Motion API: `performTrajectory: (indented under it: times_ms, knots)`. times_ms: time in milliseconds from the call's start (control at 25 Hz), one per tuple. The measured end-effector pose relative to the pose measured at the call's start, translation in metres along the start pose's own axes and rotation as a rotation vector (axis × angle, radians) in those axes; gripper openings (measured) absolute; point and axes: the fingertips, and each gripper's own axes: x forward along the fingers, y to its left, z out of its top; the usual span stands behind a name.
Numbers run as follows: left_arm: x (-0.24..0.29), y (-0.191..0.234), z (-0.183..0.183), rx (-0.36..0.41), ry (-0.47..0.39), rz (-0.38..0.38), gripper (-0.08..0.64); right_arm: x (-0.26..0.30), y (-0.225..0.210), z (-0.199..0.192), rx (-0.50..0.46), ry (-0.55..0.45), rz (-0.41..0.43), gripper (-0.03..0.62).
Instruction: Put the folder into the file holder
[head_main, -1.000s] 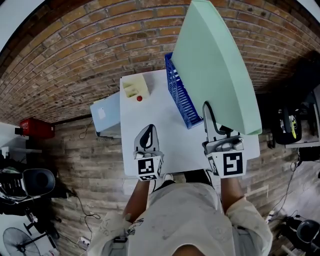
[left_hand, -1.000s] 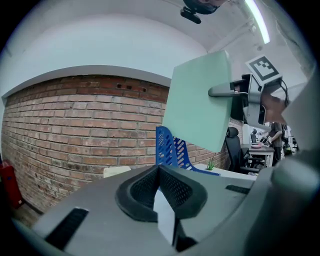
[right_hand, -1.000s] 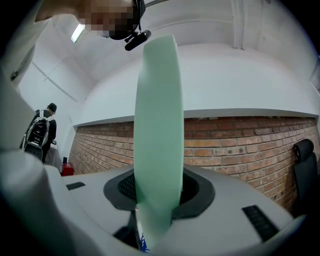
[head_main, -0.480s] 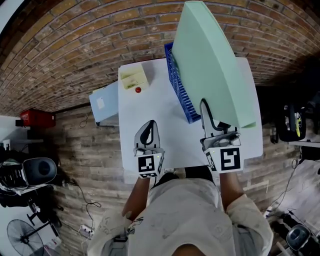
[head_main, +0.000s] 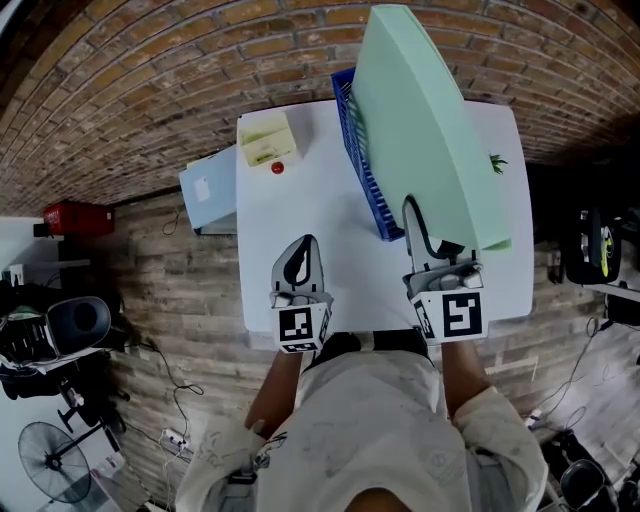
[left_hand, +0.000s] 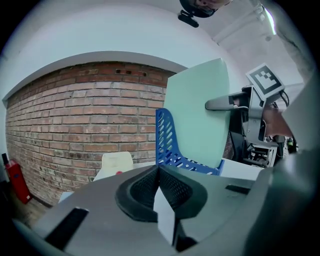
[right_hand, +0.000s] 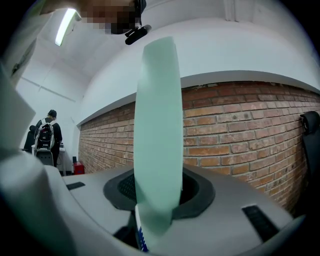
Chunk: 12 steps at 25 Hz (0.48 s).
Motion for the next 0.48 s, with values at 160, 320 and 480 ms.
performTrajectory:
  times_ms: [160, 320, 480]
  knots:
    - [0.004, -0.003, -0.007, -0.003, 0.021, -0.006, 0.014, 0.005, 0.001, -0.014, -0.012, 0.031, 0.01, 0.15]
    - [0.007, -0.007, -0.015, -0.006, 0.033, -0.01, 0.014, 0.011, 0.001, -0.025, -0.003, 0.039, 0.006, 0.15]
    - [0.009, -0.01, -0.021, -0.009, 0.048, -0.015, 0.014, 0.013, 0.001, -0.044, -0.009, 0.084, 0.013, 0.15]
